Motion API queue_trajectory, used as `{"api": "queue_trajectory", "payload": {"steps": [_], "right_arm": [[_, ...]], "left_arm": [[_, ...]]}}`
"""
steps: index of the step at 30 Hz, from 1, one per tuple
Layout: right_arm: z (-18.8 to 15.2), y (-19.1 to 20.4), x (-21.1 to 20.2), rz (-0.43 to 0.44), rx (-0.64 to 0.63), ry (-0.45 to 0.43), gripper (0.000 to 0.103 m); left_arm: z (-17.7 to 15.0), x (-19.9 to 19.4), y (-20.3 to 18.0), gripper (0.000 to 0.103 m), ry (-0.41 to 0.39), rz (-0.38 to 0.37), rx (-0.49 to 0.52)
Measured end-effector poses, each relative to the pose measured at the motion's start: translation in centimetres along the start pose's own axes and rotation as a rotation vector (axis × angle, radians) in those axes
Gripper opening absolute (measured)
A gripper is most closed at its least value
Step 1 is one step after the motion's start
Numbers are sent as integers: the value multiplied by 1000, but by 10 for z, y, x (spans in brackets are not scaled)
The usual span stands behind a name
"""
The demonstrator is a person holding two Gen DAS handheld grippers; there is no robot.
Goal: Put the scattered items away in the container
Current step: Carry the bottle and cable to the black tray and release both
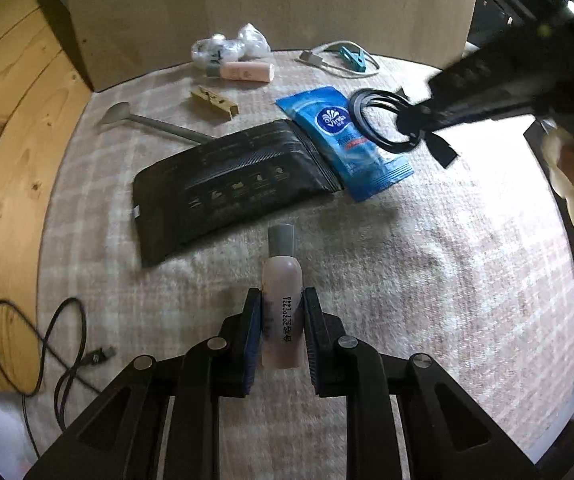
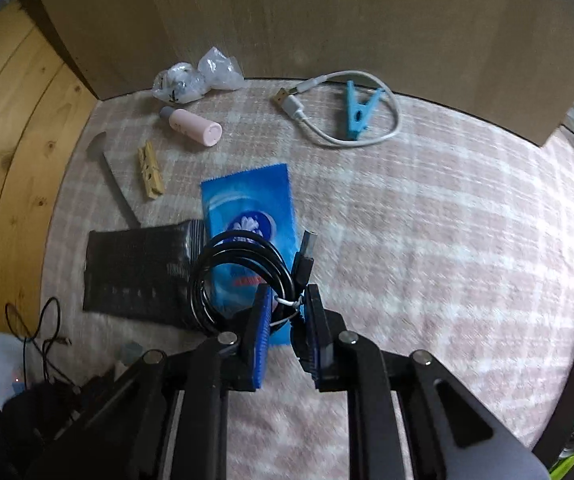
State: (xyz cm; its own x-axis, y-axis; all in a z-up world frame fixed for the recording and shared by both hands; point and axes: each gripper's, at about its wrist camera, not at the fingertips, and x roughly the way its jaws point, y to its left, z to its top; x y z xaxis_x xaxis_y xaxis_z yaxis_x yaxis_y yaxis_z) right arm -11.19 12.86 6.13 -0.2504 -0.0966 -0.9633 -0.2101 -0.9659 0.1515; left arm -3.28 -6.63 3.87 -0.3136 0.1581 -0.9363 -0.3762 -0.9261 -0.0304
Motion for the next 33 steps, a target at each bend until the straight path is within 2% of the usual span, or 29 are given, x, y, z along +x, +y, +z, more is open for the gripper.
{"api": "queue_trajectory", "payload": {"steps": [8, 12, 16, 21, 33], "right_arm": [[-40, -26, -35, 22, 9, -57, 16], [-59, -53, -50, 19, 28, -93, 16], [-84, -92, -68, 16, 75, -119, 16], [-127, -158, -96, 8, 153, -146, 16], [-234, -341, -180, -136, 370, -222, 16]], "left_arm": [[2, -25, -47, 19, -36, 22, 2], [9, -26, -86, 19, -42, -13, 1], [14, -29, -143, 19, -45, -61, 43], [20, -35, -221, 19, -56, -121, 148], [14, -55, -406, 19, -47, -293, 369]]}}
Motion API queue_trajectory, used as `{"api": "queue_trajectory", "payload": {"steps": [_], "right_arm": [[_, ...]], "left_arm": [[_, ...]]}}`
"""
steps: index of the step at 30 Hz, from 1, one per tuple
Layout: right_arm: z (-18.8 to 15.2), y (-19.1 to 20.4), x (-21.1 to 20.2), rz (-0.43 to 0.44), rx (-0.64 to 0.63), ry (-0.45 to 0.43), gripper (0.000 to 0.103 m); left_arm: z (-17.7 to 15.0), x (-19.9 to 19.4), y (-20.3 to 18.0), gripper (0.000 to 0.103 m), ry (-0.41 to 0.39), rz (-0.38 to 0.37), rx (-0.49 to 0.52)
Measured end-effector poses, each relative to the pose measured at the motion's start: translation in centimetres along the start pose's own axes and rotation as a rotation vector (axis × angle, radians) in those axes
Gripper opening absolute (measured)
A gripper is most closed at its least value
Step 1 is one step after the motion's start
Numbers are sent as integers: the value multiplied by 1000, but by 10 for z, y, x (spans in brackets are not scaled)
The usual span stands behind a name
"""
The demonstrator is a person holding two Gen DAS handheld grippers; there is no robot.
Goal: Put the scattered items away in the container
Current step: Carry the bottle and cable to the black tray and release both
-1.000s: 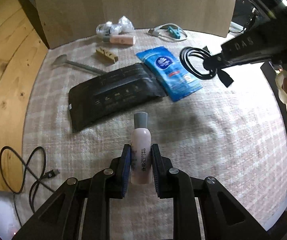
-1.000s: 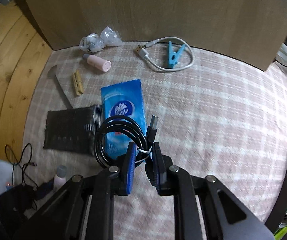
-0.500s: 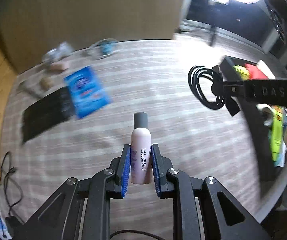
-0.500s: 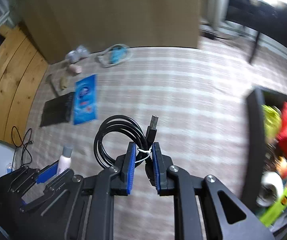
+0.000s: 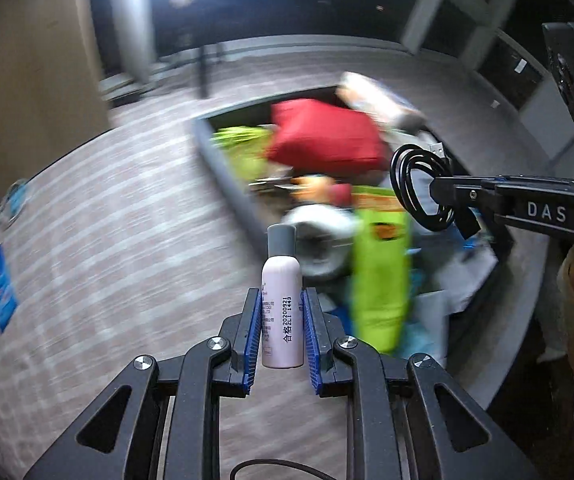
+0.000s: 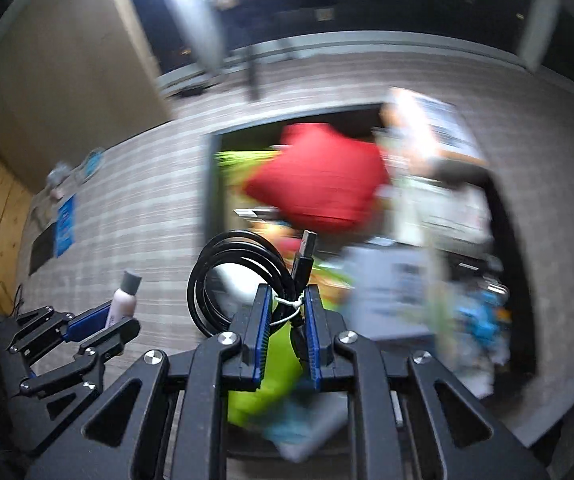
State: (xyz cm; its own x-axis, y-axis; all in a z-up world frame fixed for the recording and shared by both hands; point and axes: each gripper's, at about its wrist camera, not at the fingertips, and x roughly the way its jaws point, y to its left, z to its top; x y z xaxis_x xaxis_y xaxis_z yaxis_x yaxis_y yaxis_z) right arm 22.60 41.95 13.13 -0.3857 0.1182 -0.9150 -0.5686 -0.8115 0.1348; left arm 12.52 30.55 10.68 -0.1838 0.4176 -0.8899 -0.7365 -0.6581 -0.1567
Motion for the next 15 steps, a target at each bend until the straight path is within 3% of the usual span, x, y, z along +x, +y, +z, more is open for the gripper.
{"api": "queue_trajectory", "payload": {"steps": [8, 15], "right_arm": [[-12, -111, -18, -89, 114, 10, 16], [-18, -151, -17, -127, 147, 26, 16]], "left_arm": [[11, 22, -89, 19, 30, -70, 116], [16, 36, -122, 19, 52, -68, 157]]}}
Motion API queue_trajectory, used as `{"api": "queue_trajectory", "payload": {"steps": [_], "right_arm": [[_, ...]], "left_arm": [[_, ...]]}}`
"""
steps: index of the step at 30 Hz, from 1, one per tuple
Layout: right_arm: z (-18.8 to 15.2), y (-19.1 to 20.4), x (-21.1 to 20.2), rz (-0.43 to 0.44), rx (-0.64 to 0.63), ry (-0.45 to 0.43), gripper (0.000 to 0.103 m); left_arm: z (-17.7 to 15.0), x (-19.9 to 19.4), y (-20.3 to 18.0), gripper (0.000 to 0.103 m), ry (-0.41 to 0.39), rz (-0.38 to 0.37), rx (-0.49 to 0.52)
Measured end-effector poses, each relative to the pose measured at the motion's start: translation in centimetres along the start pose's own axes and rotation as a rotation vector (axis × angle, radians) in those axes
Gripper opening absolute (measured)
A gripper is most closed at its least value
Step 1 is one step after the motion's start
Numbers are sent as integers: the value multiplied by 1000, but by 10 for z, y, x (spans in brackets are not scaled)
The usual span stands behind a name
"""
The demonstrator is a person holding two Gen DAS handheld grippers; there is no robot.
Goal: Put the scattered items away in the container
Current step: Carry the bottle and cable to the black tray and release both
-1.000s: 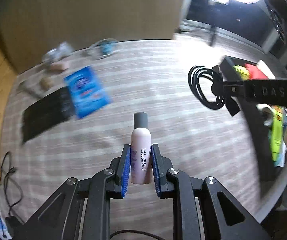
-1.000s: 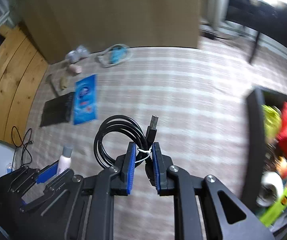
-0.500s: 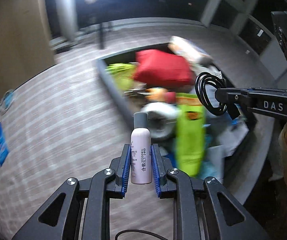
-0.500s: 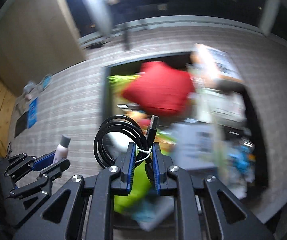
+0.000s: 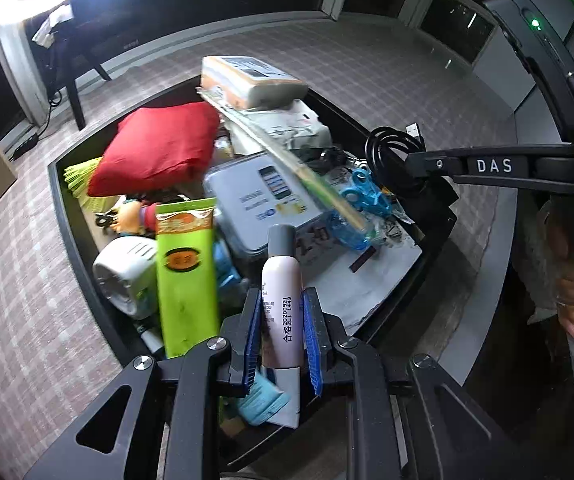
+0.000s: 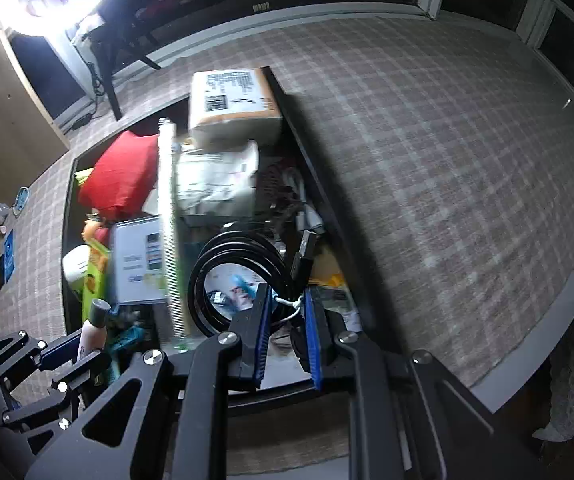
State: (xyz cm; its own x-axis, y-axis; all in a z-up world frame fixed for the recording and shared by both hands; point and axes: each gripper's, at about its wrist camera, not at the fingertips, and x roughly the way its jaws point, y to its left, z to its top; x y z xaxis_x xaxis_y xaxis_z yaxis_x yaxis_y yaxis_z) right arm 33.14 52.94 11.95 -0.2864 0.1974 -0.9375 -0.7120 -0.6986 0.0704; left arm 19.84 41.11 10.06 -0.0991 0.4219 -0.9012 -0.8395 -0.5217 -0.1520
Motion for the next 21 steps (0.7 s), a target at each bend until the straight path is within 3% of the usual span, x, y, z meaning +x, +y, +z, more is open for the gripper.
{"api": "queue_trajectory", "payload": {"steps": [2, 3, 4, 5, 8, 15, 21], "right_arm": [[2, -2, 4, -3, -7, 12, 17], [3, -4, 6, 5, -8, 19, 18], [4, -5, 6, 13, -3, 23, 20], [5, -7, 6, 16, 3, 23, 22], [6, -8, 1, 30, 14, 5, 31], [11, 6, -8, 38, -8, -19, 31], [18, 40, -15, 71, -48, -40, 31]], "left_arm": [[2, 2, -2, 24, 7, 5, 0], [3, 3, -2, 31, 16, 6, -4], [3, 4, -1, 49, 19, 9, -12], [3, 3, 0, 51, 11, 10, -21], [2, -2, 4, 48, -5, 23, -29], [-1, -10, 22, 44, -10, 39, -58], [-8, -24, 51, 44, -24, 68, -93]]}}
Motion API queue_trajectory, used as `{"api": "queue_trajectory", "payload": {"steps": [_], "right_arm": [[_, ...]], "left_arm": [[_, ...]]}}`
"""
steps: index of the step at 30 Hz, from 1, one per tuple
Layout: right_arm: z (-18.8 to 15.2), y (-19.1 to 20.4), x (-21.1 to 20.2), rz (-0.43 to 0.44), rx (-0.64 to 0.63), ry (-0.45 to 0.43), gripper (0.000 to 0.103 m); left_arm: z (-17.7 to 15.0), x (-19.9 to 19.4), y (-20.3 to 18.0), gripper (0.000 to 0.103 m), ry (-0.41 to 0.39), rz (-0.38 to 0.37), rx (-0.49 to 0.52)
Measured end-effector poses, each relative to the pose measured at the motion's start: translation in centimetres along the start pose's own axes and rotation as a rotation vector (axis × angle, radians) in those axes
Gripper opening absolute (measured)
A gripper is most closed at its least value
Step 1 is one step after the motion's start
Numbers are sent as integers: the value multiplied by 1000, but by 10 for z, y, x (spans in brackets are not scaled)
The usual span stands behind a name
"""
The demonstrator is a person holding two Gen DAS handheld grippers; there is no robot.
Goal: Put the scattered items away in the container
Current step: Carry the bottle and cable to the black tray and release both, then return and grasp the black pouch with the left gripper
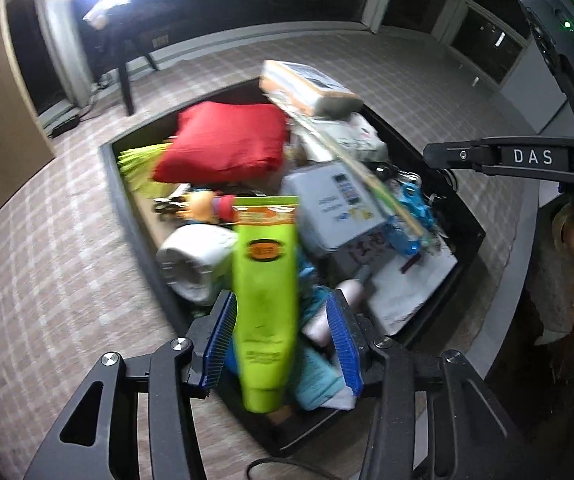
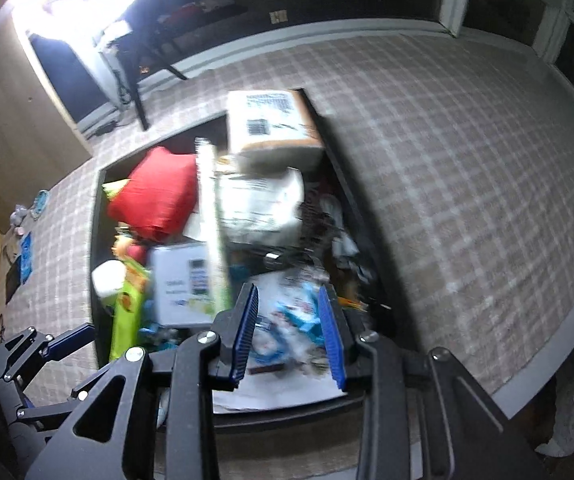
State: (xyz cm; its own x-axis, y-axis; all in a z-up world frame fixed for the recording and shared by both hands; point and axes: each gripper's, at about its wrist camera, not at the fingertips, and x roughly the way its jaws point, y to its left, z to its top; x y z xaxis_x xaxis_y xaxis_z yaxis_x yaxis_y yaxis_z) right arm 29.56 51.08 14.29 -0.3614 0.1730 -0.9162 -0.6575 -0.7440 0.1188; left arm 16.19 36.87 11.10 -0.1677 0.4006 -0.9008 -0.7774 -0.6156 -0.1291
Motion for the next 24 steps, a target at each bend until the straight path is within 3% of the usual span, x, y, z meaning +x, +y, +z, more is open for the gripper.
{"api": "queue_trajectory", "payload": {"steps": [9, 24], "right_arm": [[18, 91, 6, 71, -113, -5, 31], [15, 301, 42, 225, -368, 29, 31]], "left_arm": [[-21, -27, 90, 44, -24, 83, -119], [-86, -75, 289, 45, -31, 299, -321]]}}
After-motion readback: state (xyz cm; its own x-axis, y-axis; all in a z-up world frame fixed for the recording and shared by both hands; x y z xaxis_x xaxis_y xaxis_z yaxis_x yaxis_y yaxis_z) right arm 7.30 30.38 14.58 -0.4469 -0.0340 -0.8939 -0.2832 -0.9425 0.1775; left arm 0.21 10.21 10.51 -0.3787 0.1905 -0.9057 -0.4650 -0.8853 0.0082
